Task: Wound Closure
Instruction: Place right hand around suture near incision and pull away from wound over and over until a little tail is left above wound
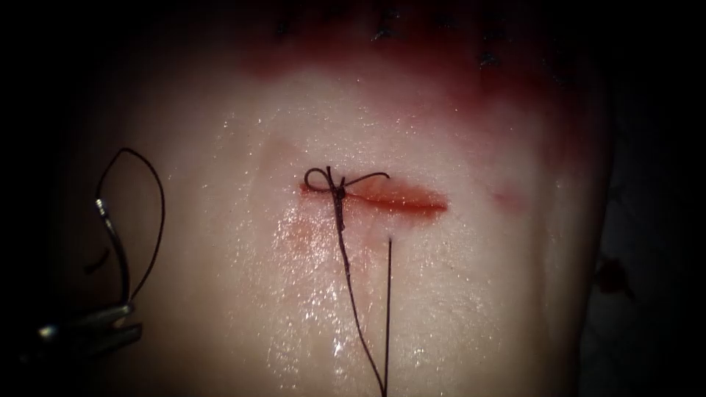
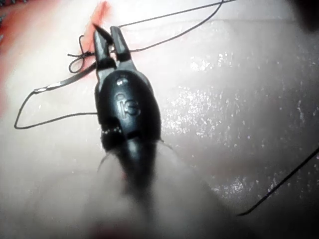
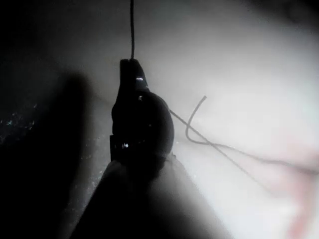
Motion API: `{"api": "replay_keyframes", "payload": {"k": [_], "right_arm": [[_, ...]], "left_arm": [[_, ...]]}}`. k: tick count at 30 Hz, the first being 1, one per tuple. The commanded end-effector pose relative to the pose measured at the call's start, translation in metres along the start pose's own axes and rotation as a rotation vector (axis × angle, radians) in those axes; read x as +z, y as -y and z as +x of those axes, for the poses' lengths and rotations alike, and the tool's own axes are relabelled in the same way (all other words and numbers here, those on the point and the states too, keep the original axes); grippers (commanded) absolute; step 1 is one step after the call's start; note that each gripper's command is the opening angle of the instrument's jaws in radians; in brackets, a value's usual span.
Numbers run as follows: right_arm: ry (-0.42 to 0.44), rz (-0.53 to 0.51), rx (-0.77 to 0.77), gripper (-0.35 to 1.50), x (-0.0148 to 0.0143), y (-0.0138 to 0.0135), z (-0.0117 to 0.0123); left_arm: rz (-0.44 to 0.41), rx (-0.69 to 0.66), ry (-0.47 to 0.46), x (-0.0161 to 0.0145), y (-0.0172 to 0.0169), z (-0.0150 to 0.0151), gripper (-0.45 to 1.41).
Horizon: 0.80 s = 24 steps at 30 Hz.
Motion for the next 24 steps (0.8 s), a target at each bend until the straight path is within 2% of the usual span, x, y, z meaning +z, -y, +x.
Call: {"api": "replay_keyframes", "payload": {"k": [1,2,3,7,8,11,14,20,24], "right_arm": [[0.001,-0.031,0.010,0.57,0.0008,-0.0006,-0.0005],[0.026,-0.124,0.028,1.21,0.0000,-0.0023,-0.0012],[0.024,-0.153,0.040,1.26,-0.0006,-0.0031,-0.0015],[0.034,-0.259,0.094,1.40,-0.0046,-0.0076,-0.0043],[0.034,-0.259,0.094,1.40,-0.0046,-0.0076,-0.0043],[0.061,-0.320,0.096,1.43,-0.0080,-0.0121,-0.0077],[0.071,-0.360,0.109,1.43,-0.0091,-0.0146,-0.0100],[0.040,-0.345,0.115,1.45,-0.0096,-0.0156,-0.0106],[-0.009,-0.383,0.144,1.48,-0.0118,-0.0154,-0.0093]], "left_arm": [[0.000,0.000,-0.001,0.0007,-0.0002,-0.0005,-0.35],[-0.001,0.001,-0.002,0.0006,-0.0001,-0.0005,-0.35],[-0.001,0.000,-0.002,0.0006,-0.0001,-0.0005,-0.35],[-0.003,0.000,-0.002,0.0004,0.0000,-0.0005,-0.35],[-0.003,0.000,-0.002,0.0004,0.0000,-0.0005,-0.35],[-0.002,0.000,-0.002,0.0005,0.0000,-0.0005,-0.35],[0.000,0.000,-0.001,0.0007,-0.0001,-0.0006,-0.35],[-0.002,0.000,-0.002,0.0007,0.0001,-0.0007,-0.35],[-0.008,-0.006,0.006,-0.0001,0.0014,-0.0007,-0.35]]}}
